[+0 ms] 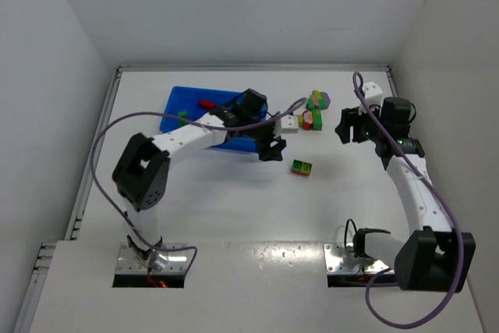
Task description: Sort the legos into containers by color
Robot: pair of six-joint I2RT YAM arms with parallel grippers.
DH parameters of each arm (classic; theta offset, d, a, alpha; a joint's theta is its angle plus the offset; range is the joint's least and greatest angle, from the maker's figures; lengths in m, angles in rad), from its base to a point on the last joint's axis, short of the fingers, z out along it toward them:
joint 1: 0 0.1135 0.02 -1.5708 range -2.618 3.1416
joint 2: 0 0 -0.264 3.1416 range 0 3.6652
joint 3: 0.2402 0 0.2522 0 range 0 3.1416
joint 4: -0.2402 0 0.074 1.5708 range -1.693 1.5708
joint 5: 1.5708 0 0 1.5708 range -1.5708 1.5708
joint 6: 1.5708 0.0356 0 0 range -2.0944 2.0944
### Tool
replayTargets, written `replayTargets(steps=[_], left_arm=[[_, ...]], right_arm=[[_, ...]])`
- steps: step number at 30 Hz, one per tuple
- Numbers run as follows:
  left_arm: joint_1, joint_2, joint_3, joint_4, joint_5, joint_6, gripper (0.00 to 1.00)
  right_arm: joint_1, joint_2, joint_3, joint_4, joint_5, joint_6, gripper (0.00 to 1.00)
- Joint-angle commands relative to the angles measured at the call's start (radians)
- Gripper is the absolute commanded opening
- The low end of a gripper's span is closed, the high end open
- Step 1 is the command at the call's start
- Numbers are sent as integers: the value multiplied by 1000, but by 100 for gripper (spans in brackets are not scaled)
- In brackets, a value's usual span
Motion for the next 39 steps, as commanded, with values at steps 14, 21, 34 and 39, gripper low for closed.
replayTargets(steps=[14,21,34,39], left_arm=[[-175,300,262,-164,33,458,70],[-166,348,306,-95,14,415,70],[-157,403,337,-86,-13,406,68],[-148,423,337,-86,-32,397,68]], right_arm=[[-128,-215,-121,-166,-65,29,67],[-166,-204,-112,-166,-113,47,67],[-226,-139,-94,-157,-188,67,67],[-246,-120,-85,-148,-197,67,67]])
